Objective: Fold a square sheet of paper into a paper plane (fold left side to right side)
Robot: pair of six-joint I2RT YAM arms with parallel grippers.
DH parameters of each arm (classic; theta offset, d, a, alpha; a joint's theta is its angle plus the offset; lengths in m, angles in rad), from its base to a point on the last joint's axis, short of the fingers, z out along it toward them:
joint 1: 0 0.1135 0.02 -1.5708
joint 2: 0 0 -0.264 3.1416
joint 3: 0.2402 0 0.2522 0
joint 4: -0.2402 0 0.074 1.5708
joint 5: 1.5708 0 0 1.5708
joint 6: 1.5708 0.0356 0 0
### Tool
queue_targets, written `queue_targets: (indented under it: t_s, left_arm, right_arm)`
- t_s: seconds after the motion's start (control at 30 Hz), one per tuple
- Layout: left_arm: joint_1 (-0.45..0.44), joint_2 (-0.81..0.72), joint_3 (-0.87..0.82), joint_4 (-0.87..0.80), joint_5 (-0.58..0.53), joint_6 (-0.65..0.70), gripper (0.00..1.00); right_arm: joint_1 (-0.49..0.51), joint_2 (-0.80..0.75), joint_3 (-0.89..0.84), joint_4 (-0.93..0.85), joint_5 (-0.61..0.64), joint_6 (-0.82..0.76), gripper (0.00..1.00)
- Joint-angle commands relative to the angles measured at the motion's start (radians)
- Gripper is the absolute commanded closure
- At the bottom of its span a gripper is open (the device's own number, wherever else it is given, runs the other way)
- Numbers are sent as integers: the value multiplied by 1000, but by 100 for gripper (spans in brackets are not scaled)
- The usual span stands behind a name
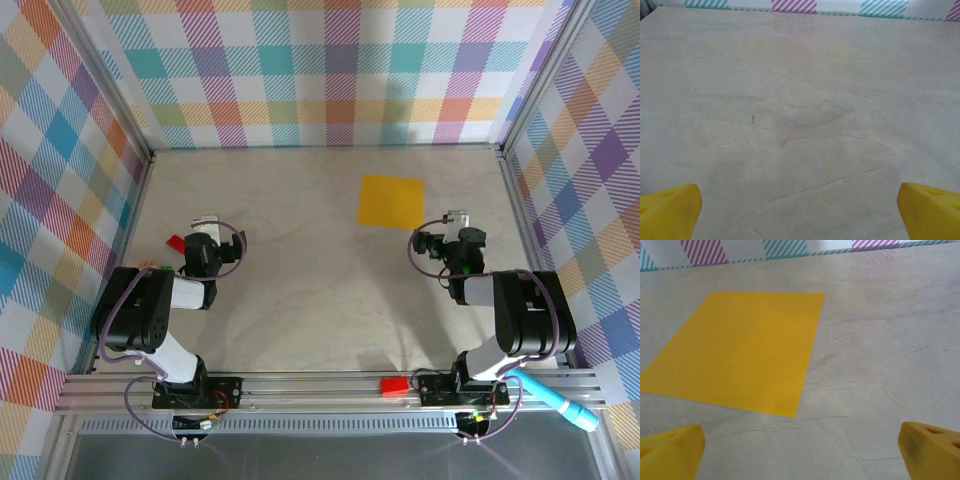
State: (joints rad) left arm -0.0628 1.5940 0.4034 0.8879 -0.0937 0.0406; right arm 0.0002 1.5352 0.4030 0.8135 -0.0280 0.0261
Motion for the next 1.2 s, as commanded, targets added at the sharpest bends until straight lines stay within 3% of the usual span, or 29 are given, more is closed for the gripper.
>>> queue_targets:
  t_s: [0.0, 1.03, 1.1, 1.17]
  left_arm:
    - [4, -5, 6, -10, 17, -8, 0]
    - [4, -14, -4, 6, 14, -11, 0]
    - [2, -63, -8, -29, 19, -9, 0]
    - [-3, -165, 21, -173, -5, -11, 0]
  right_arm:
    - [-3, 5, 14, 12, -20, -14, 1]
    - [-4, -10, 8, 17, -9, -5, 1]
    - [-4, -66, 2, -20, 19, 6, 1]
    - [-4, -158, -3, -98, 35, 17, 1]
